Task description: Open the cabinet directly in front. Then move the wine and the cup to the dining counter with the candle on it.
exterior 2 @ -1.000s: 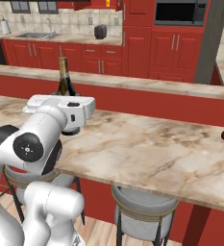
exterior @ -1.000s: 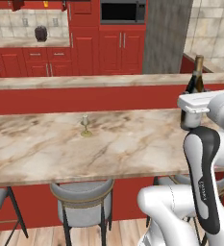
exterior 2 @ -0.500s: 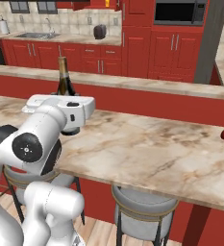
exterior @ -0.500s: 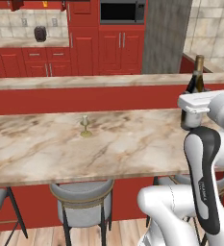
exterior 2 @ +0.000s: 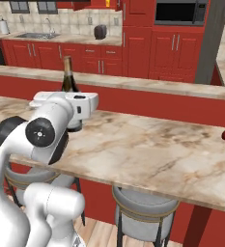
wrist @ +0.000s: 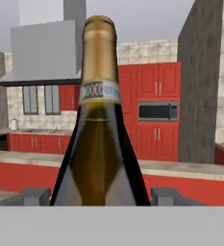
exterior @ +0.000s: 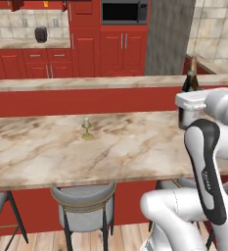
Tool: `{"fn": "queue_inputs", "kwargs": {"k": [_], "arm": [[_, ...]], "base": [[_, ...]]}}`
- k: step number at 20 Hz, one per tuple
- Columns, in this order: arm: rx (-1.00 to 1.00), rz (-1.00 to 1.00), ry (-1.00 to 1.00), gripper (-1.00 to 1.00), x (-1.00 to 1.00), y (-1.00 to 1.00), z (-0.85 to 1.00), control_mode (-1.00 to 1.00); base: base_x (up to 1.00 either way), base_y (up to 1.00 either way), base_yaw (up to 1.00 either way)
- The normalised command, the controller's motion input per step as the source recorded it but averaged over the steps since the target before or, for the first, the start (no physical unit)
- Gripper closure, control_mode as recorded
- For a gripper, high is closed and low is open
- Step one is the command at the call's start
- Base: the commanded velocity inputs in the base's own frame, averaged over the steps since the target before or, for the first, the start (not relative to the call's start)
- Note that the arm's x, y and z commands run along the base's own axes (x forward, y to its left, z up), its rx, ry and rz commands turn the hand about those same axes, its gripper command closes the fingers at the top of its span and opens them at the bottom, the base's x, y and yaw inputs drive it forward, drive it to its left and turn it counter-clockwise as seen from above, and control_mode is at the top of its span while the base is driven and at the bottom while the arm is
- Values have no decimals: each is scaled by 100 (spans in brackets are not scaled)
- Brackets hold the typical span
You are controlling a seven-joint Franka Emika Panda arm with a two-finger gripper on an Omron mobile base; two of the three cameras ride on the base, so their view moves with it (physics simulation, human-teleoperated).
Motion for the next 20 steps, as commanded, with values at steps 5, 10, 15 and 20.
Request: {"fn": "queue_inputs", "kwargs": {"k": [5, 10, 15, 20], "arm": [[0, 24, 12, 100, 33, 0, -31, -100], [0, 34, 2, 100, 2, 0, -53, -100], [1, 31, 0, 100, -1, -1, -43, -100], [0, 0, 0, 100, 17, 3, -4, -100]], "base": [[0, 0, 0], [0, 0, 0], [0, 0, 0], [0, 0, 0]]}}
